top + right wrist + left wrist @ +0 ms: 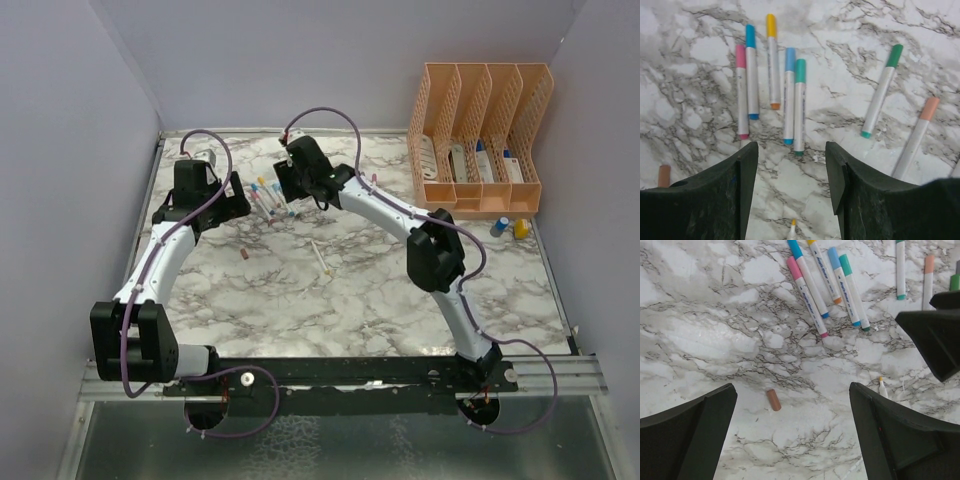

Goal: Open the pen caps

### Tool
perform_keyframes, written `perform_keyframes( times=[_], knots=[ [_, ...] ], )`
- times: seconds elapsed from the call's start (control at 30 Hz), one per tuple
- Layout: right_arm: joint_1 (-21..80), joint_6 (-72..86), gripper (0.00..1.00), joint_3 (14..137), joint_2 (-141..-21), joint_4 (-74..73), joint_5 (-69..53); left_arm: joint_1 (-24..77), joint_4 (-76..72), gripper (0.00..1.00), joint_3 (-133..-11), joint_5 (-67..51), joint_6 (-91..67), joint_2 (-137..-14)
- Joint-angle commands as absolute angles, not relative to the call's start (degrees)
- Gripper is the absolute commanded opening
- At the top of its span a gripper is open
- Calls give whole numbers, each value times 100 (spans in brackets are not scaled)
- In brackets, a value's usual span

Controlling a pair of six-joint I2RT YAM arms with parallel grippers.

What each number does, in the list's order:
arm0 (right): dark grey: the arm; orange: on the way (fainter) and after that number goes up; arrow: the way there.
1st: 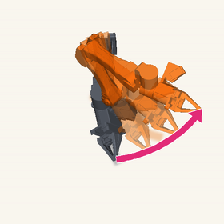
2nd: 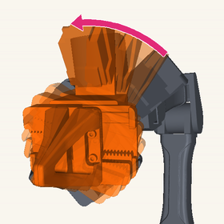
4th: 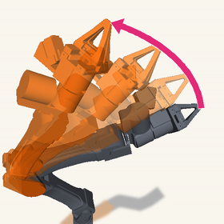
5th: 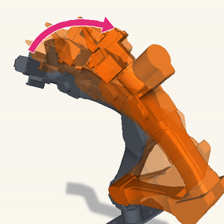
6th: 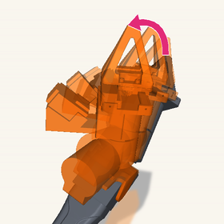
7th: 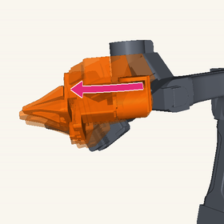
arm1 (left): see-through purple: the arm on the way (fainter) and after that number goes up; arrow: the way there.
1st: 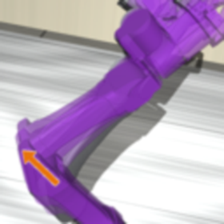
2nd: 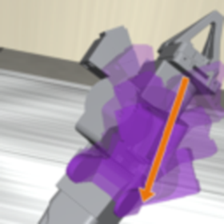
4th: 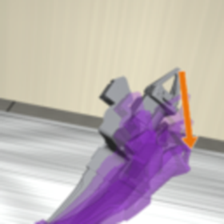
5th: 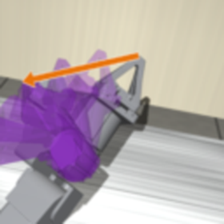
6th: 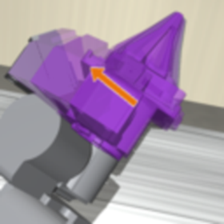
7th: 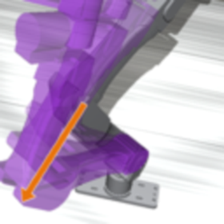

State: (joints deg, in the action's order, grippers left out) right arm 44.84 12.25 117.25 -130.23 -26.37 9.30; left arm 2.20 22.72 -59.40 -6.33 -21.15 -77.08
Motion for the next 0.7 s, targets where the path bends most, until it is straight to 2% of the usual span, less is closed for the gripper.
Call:
perform_keyframes(
  times=[0.0, 0.67],
  knots=[
    [3992, 1200, 55, 12409, -13462, -3279, 1108, 193, 2026, 99, -5800, -951, -2241, -7496],
    [3498, 655, 55, 12589, -14248, -2136, 949, 191, 1396, 99, -5442, -1195, -2580, -7422]
  ],
)
